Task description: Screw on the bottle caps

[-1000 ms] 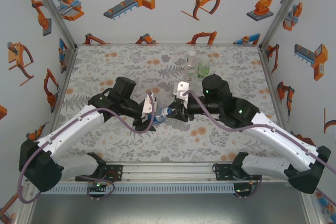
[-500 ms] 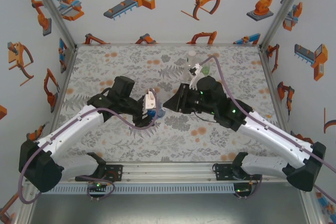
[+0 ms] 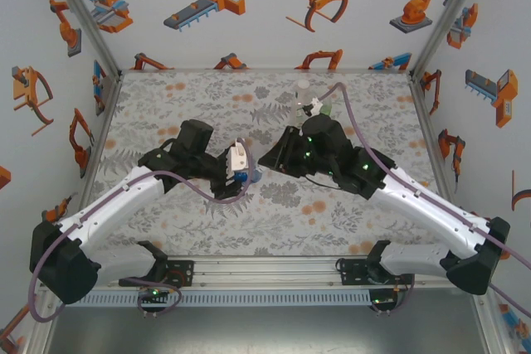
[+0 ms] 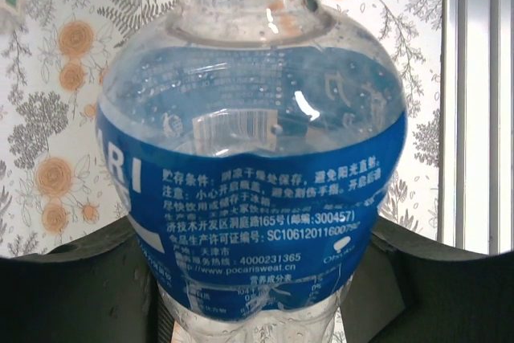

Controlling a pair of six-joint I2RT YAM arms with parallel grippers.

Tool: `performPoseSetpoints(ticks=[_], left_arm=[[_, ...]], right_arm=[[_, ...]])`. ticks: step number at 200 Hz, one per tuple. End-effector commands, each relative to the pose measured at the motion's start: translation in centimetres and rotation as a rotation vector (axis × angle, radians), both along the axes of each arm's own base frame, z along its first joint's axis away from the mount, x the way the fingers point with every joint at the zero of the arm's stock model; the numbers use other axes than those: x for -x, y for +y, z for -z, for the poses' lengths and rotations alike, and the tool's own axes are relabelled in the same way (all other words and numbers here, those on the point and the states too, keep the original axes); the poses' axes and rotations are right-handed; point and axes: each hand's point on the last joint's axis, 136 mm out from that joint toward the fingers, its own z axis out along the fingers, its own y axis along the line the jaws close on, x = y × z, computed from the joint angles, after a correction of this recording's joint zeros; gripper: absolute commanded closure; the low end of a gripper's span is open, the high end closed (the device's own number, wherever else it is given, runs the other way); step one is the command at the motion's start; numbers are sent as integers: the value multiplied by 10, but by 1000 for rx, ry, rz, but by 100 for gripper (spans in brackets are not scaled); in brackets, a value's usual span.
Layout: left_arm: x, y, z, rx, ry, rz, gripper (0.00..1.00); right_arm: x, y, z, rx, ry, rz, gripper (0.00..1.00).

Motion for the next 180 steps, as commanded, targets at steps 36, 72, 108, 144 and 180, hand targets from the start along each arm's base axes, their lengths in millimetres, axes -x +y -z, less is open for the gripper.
performPoseSetpoints(ticks=[36,72,108,144,180], left_arm=[[13,-15,-34,125,-62,107,100],[14,-15,-32,118,-49,120,100],[22,-16,-32,125,-32,161,100],[30,-16,-33,142,-21,204,100],[35,-16,-34,151,-7,236,100]], right_arm=[[-3,-19,-43,210,-292,-110,40],[1,-15,-78,287,-560,-278,39],[28,6,-86,369,-865,-627,39],[70,14,-80,361,-1119,-963,39],[93,14,-74,323,-1301,-1105,39]])
